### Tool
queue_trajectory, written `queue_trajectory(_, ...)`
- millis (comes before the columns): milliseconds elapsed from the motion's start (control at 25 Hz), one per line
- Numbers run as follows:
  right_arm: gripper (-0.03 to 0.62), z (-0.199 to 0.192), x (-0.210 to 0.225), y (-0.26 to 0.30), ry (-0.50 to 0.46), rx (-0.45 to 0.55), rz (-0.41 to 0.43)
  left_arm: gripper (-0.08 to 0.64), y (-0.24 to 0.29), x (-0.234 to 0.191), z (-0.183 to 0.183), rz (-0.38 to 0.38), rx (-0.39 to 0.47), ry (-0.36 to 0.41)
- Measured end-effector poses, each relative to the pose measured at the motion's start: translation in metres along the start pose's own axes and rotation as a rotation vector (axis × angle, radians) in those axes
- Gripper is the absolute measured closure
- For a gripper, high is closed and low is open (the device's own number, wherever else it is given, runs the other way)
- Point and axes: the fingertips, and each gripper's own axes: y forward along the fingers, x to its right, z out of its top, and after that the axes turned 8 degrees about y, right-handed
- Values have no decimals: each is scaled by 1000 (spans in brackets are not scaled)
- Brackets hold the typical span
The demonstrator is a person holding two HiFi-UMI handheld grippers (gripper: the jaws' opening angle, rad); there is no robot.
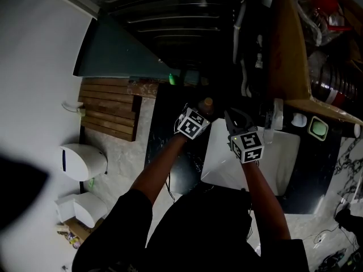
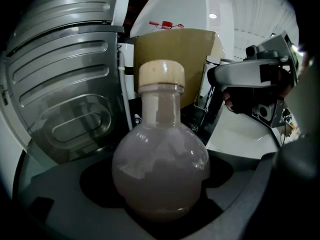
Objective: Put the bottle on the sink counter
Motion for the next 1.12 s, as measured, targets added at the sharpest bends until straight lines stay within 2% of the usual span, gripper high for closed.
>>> queue_trajectory(240, 552, -2, -13, 12, 34, 6, 80, 152, 0, 0, 0, -12, 2, -3)
queue_trajectory(560, 551, 6, -31, 28, -49, 20, 181, 152, -1, 1, 1, -6, 13, 6)
queue_trajectory(720, 551, -3, -31, 33, -91, -6, 177, 152, -1, 1, -1, -9, 5, 0)
queue_trajectory(960, 551, -35, -10, 36, -62, -81, 130, 152, -2, 0, 2, -4, 16, 8)
queue_trajectory(1120, 551, -36, -11, 36, -58, -58, 170, 152, 0, 1, -1, -1, 13, 1)
